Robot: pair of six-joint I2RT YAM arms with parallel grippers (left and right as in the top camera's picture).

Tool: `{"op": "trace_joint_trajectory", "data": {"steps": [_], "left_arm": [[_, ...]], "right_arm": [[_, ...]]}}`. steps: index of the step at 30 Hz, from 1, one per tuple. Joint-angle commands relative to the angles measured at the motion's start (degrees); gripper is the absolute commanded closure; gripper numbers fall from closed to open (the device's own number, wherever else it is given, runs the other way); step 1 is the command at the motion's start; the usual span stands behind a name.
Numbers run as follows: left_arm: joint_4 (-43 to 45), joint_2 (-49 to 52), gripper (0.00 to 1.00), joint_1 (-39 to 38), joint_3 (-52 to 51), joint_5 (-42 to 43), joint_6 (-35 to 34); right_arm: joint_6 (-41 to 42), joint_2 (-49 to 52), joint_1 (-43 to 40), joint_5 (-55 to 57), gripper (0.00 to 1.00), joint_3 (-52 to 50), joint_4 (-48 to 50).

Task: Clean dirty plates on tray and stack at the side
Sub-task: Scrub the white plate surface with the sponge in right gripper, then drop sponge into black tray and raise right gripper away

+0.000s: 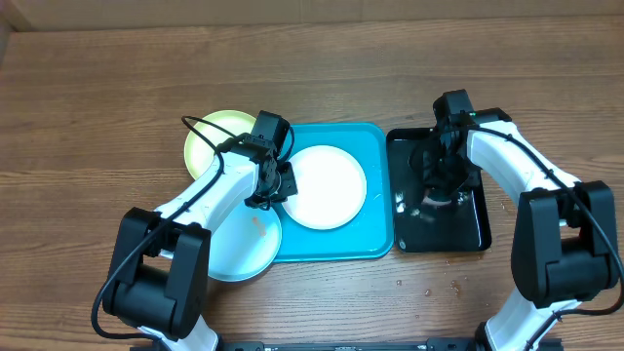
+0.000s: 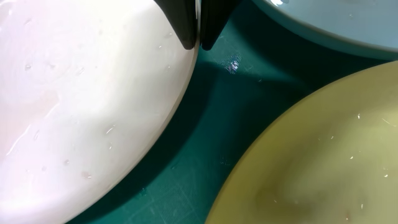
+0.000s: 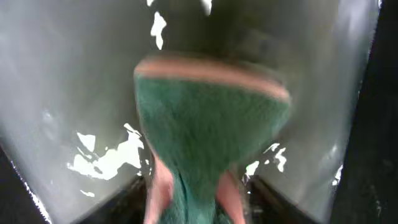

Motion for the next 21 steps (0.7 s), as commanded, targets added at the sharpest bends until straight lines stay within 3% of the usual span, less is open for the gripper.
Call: {"op": "trace_joint_trajectory", "data": {"steps": [1, 6, 11, 16, 19, 21], "left_arm": [[0.2, 0.9, 0.92, -0.1, 0.7, 0.2, 1.2], [-0.3, 0.9, 0.82, -0.1, 0.7, 0.2, 1.2], [-1.2, 0.9, 0.82, -0.2, 0.3, 0.2, 1.2], [0.2, 1.0, 0.81, -0.2, -1.1, 0.2, 1.2], [2.7, 1.0, 0.80, -0.2, -2.5, 0.2, 1.1], [3.5, 1.0, 0.80, -0.2, -2.8, 0.2, 1.1]], "right_arm": [[0.1, -0.9, 0.2, 0.6, 0.34, 4.9, -2.4], [0.3, -0.9, -1.6, 0.6, 0.30, 12.7, -7.9], [0.5, -0.9, -5.8, 0.6, 0.18, 15.3, -8.3], [2.2, -0.9, -12.0, 0.5, 0.16, 15.3, -8.7], [2.9, -0.9, -16.0, -0.9, 0.00, 15.3, -8.7], [2.9, -0.9, -17.7, -1.6, 0.00, 15.3, -9.0]]}}
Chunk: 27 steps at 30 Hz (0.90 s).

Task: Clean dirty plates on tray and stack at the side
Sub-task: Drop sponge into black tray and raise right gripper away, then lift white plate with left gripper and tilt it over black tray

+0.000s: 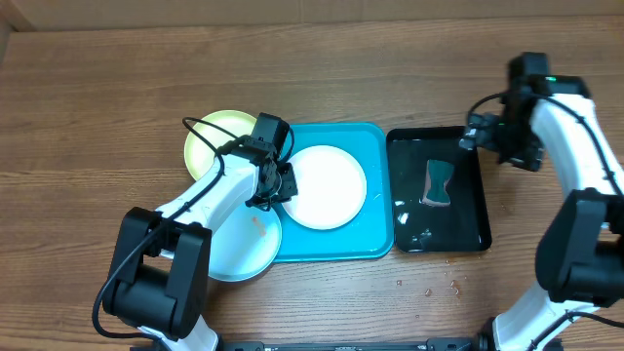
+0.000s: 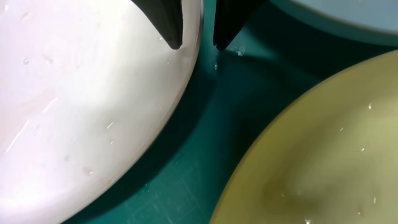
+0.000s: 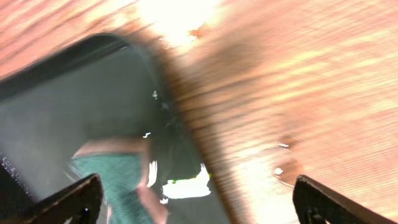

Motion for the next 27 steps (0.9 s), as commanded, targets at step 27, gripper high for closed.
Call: {"op": "trace_joint_trajectory", "data": {"steps": [27], "left_arm": [[-10.6, 1.0, 0.96, 0.0, 15.6, -0.2, 8.9]], "right_arm": [[1.0, -0.9, -5.9, -1.1, 0.00, 1.0, 5.7]]}}
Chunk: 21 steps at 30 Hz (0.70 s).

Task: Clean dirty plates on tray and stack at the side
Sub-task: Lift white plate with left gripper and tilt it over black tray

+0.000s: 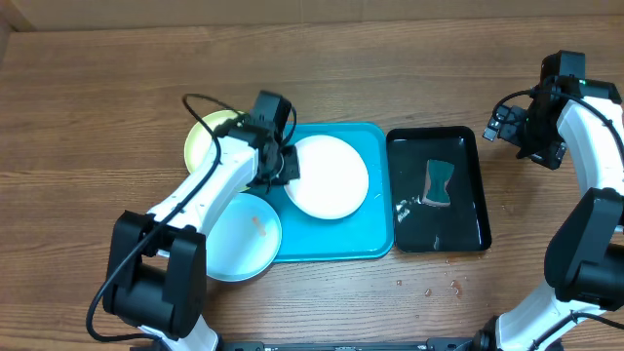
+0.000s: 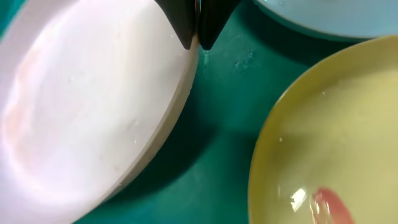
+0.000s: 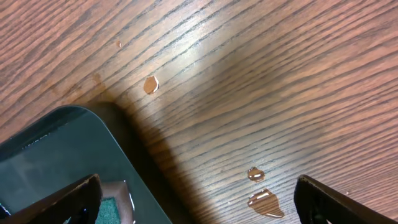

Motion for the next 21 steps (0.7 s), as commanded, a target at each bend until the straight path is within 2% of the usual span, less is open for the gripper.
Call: {"op": "trace_joint_trajectory", "data": {"steps": [1, 11, 21], "left_arm": [[-1.9, 0.9, 0.96, 0.0, 5.0, -0.5, 3.6], [-11.1, 0.9, 0.96, -0.1, 17.3, -0.5, 4.0], [-8.9, 0.9, 0.96, -5.7, 19.8, -0.4, 2.9]], "right_arm": [[0.4, -0.9, -0.3, 0.0, 0.00, 1.0, 0.5], [0.4, -0.9, -0.3, 0.0, 0.00, 1.0, 0.5], [0.4, -0.9, -0.3, 0.0, 0.00, 1.0, 0.5]]}}
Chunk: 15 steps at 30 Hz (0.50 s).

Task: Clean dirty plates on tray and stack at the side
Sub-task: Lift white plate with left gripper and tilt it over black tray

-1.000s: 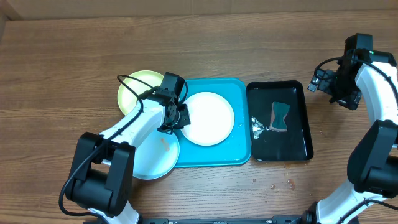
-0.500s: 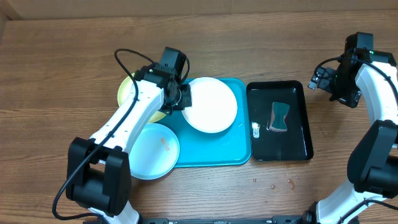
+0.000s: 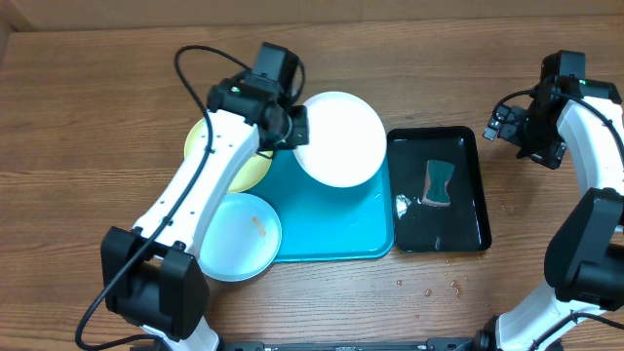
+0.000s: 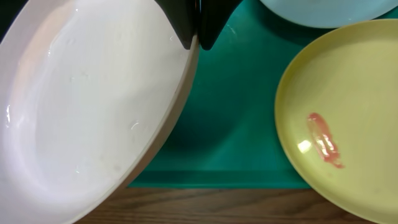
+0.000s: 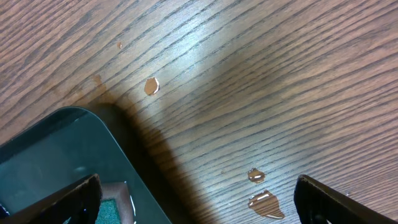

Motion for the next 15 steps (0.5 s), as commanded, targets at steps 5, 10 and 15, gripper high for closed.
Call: {"op": "trace_joint_trajectory", "data": {"steps": [5, 10, 15], "left_arm": [[3.7, 0.8, 0.96, -8.0, 1.4, -3.7, 0.2], [3.9, 0.8, 0.96, -13.4, 1.4, -11.0, -0.9], [3.8, 0.8, 0.96, -19.6, 1.9, -19.1, -2.3]], "right_arm": [[0.5, -0.9, -0.3, 0.0, 0.00, 1.0, 0.4], [0.4, -0.9, -0.3, 0.0, 0.00, 1.0, 0.4], [0.4, -0.9, -0.3, 0.0, 0.00, 1.0, 0.4]]}}
